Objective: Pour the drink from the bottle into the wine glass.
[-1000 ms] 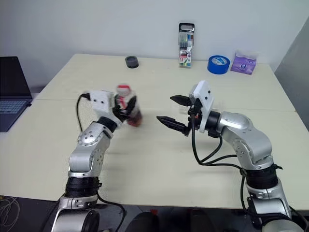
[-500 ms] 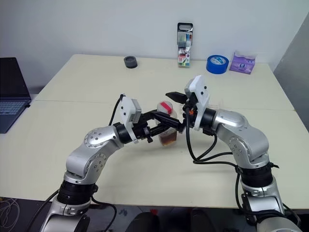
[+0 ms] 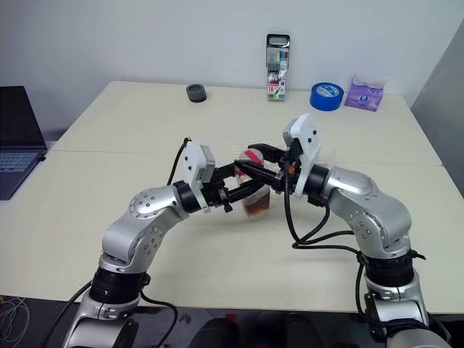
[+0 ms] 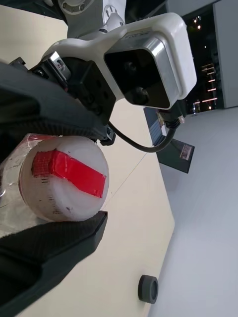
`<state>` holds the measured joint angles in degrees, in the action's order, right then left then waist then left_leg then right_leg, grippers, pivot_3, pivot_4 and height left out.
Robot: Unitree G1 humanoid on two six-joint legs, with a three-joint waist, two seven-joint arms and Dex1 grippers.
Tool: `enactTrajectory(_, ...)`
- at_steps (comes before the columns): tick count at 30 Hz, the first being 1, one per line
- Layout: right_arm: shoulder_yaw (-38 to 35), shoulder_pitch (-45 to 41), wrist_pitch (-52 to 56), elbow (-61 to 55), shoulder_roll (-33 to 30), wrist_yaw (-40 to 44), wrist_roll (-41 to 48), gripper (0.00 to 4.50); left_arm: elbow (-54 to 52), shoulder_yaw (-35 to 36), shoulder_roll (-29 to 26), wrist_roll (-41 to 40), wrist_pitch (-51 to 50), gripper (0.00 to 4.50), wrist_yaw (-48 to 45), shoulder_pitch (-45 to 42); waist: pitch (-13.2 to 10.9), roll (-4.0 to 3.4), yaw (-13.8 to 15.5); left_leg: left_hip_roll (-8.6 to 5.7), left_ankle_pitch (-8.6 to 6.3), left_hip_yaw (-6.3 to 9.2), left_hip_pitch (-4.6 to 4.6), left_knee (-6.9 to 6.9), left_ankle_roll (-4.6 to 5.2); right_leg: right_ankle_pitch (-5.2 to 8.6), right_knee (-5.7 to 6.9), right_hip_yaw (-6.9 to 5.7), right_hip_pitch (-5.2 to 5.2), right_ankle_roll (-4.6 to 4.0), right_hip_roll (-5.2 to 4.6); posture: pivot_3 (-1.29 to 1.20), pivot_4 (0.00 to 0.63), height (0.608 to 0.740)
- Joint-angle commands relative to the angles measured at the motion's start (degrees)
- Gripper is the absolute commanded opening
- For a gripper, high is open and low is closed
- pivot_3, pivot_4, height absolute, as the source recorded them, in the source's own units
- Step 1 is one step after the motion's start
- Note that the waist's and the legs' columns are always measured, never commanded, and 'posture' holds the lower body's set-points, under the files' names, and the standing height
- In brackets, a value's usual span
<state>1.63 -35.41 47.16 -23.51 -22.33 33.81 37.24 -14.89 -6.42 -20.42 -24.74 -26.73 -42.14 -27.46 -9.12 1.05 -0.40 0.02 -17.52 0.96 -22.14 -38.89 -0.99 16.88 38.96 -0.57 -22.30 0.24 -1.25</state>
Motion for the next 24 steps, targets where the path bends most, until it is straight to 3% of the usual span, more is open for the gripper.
enactTrajectory(1, -0.8, -0.7, -0.3, -1.5, 0.2, 0.2, 1.6, 1.89, -1.6, 0.8, 0.1, -0.2, 1.3, 2.11, 0.3, 0.1, 0.0, 0.00, 0.0, 0.00, 0.00, 0.00, 0.00, 0.00, 0.00, 0.00, 0.00, 0.00, 0.00, 0.00, 0.00, 0.00, 0.150, 0.740)
enactTrajectory(6, 0.4, -1.3, -2.3, 0.1, -1.8, 4.0, 0.2, 1.89, -2.3, 1.0, -0.3, -0.2, 1.9, 2.11, 0.1, 1.6, 0.0, 0.00, 0.0, 0.00, 0.00, 0.00, 0.00, 0.00, 0.00, 0.00, 0.00, 0.00, 0.00, 0.00, 0.00, 0.00, 0.150, 0.740)
enactTrajectory(10, 5.8, -4.7, -11.4, 7.8, -8.7, 22.7, -3.0, 1.89, -6.0, -0.5, -3.1, -2.0, 2.4, 2.11, -5.3, 3.7, -0.1, -0.05, 0.0, -0.03, -0.01, -0.02, 0.01, -0.01, 0.02, 0.00, -0.02, 0.02, 0.01, 0.00, 0.00, 0.00, 0.150, 0.740)
enactTrajectory(14, 12.1, -13.8, -22.5, 24.0, -11.5, 41.3, -8.6, 1.89, -11.3, -0.5, -7.0, -6.9, 0.2, 2.11, -11.4, 5.5, -0.3, -0.15, -0.7, -0.02, -0.01, 0.00, 0.07, -0.01, 0.05, 0.00, 0.01, 0.00, 0.02, 0.00, 0.02, 0.00, 0.150, 0.740)
enactTrajectory(19, 10.7, -17.2, -20.4, 28.9, -13.7, 44.6, -7.9, 1.89, -13.4, -0.1, -7.7, -7.1, -0.5, 2.11, -10.2, 6.7, -0.3, -0.14, -0.9, 0.00, -0.01, 0.05, 0.04, -0.01, 0.04, 0.00, -0.03, -0.04, 0.05, 0.00, 0.00, 0.00, 0.150, 0.740)
enactTrajectory(24, 3.2, -9.6, -6.9, 15.9, -21.8, 40.2, -0.1, 3.51, -12.8, 2.0, -7.6, -6.7, -0.6, 2.11, -8.0, 7.5, -0.3, -0.12, 0.6, -0.03, 0.00, 0.17, -0.25, -0.11, 0.02, 0.00, -0.16, -0.15, -0.02, 0.00, -0.09, 0.00, 0.150, 0.740)
